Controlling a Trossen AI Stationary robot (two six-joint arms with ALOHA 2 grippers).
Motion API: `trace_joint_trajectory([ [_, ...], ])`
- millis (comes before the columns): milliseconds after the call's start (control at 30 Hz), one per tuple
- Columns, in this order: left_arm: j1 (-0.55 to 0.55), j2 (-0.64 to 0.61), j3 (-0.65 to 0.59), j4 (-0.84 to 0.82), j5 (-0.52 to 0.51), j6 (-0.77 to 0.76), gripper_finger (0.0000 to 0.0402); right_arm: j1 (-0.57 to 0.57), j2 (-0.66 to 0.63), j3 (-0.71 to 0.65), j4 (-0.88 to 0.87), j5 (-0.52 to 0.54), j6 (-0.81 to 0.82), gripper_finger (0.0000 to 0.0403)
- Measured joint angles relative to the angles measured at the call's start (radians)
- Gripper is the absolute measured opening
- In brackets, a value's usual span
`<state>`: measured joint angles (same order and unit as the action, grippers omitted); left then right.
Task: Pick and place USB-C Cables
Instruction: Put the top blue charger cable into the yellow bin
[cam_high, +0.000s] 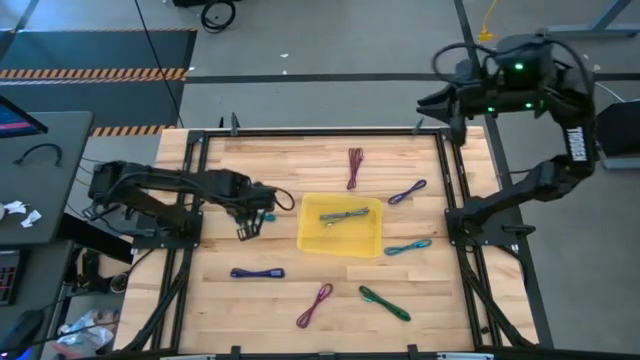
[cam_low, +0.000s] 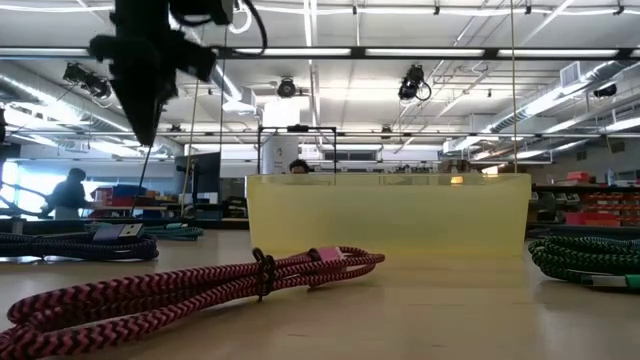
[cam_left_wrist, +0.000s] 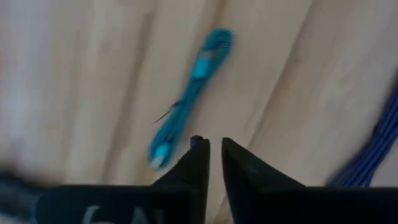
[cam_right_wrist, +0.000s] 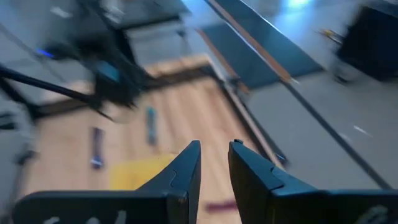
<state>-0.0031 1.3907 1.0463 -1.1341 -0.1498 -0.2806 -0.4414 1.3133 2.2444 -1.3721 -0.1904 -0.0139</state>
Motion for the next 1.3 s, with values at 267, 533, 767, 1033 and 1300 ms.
trace_joint_trajectory([
  [267,0.002,0.006,-0.142,0.224,0.0,0.115,0.0144,0.065,-0.029,0.0,0.116,-0.15,0.075,0.0087],
  [533,0.009,0.006,-0.209,0.235,-0.03,0.325,0.0216,0.115,-0.019,0.0,0.195,-0.24,0.11,0.0087],
  [767,0.075,0.006,-0.278,0.308,-0.051,0.405,0.0225,0.156,-0.01,-0.001,0.286,-0.315,0.12,0.0086],
  [1033,0.154,0.006,-0.307,0.359,-0.006,0.508,0.0224,0.181,-0.008,-0.001,0.346,-0.312,0.165,0.0086],
  [1300,0.204,0.011,-0.307,0.369,0.044,0.584,0.0224,0.194,-0.008,-0.001,0.367,-0.309,0.177,0.0087],
])
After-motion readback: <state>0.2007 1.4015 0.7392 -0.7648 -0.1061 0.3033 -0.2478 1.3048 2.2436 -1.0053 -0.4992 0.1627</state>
